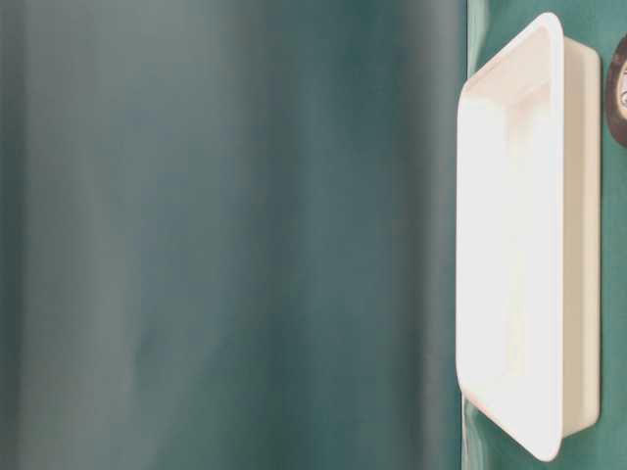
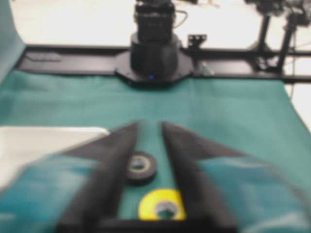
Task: Pick up the tape from a random location and place it into the white case.
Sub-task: 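Move the left gripper toward the teal tape roll, opening it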
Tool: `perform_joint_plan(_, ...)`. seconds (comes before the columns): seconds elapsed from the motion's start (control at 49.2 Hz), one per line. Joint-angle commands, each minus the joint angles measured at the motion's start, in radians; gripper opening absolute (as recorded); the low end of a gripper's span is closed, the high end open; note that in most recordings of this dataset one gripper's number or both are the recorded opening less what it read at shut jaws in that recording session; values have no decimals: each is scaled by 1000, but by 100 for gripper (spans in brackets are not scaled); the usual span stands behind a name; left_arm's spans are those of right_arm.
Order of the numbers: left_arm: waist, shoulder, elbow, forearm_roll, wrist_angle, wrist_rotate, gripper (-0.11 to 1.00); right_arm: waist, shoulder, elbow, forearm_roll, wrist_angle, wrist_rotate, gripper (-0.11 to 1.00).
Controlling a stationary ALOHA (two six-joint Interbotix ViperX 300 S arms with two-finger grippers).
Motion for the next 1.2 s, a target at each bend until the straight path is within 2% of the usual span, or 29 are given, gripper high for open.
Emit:
perform_joint_plan(0.0, 0, 26, -25, -2, -20, 0, 53, -3, 6, -26, 3, 6, 3, 23)
perform_joint_plan(0.142, -3, 52, -28, -3, -38, 3, 91, -6, 6, -26, 2, 55, 6, 69)
perform_joint_plan(0.203, -2, 57, -29, -3, -37, 3, 99, -8, 8, -26, 2, 67, 6, 83)
perform_joint_plan(0.264, -2, 58, -28, -3, -37, 3, 99, -9, 8, -28, 3, 69, 6, 91)
perform_joint_plan(0.732, -8, 51, -32, -3, 8, -5, 99, -17, 8, -34, 2, 67, 5, 90)
perform_joint_plan(0.834, -40, 51, -35, -3, 18, -5, 99, -18, 11, -32, 2, 63, 6, 90)
perform_joint_plan(1.179, -230, 63, -57, -3, 20, -5, 98, -18, 21, -34, 2, 44, 6, 90)
